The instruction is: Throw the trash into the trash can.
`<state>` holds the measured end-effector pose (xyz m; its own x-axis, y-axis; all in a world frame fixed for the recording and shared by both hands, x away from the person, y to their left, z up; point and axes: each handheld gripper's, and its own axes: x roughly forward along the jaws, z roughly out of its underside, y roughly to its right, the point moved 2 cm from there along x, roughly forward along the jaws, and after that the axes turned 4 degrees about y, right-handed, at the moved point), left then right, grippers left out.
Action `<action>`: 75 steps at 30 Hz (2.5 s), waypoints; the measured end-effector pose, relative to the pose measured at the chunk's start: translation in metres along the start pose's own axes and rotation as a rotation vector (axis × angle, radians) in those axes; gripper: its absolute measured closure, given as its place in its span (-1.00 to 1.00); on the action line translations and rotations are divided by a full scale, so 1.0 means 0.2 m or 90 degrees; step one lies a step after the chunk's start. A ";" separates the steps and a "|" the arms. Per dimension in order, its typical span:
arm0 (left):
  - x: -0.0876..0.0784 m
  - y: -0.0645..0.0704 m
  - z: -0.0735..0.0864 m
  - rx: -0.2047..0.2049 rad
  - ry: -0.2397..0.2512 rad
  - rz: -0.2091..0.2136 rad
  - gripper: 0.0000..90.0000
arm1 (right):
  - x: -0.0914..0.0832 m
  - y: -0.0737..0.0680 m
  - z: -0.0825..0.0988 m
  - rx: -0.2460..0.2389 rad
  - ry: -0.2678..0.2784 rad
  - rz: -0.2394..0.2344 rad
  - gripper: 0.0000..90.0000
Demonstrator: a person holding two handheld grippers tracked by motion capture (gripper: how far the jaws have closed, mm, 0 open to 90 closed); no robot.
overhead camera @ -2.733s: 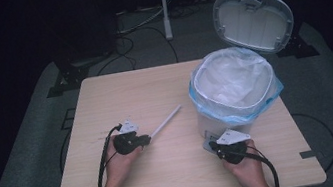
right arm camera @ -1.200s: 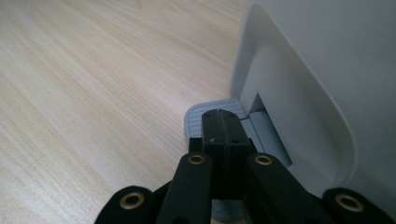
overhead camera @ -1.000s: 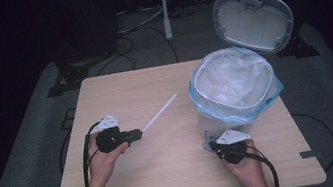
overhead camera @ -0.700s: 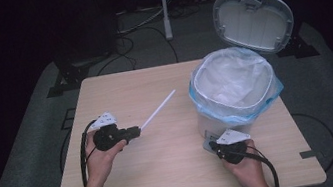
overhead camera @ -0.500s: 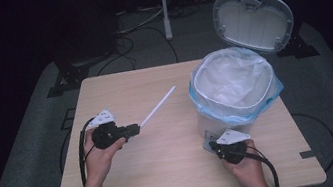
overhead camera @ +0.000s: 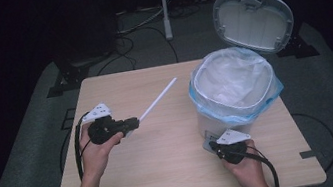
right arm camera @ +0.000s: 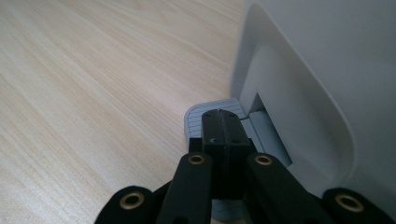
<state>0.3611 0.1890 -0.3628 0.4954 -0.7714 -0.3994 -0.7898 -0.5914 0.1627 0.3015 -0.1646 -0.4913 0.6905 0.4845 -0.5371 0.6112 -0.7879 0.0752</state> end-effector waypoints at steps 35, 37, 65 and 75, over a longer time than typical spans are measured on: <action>0.01 0.20 -0.43 0.068 0.053 0.066 0.81 | 0.00 -0.01 0.00 0.012 -0.005 0.000 1.00; 0.03 0.22 -0.46 0.071 0.053 0.071 0.81 | 0.00 -0.01 0.00 0.014 -0.005 -0.001 1.00; 0.25 0.37 -0.67 0.094 0.053 0.121 0.81 | 0.00 0.00 0.00 0.021 -0.004 -0.004 1.00; 0.34 0.41 -0.74 0.104 0.033 0.134 0.81 | 0.00 0.00 0.00 0.021 -0.003 -0.004 1.00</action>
<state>0.3832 0.0532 -0.2434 0.3287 -0.8866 -0.3254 -0.9230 -0.3746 0.0883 0.3008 -0.1650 -0.4916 0.6842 0.4881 -0.5419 0.6028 -0.7967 0.0435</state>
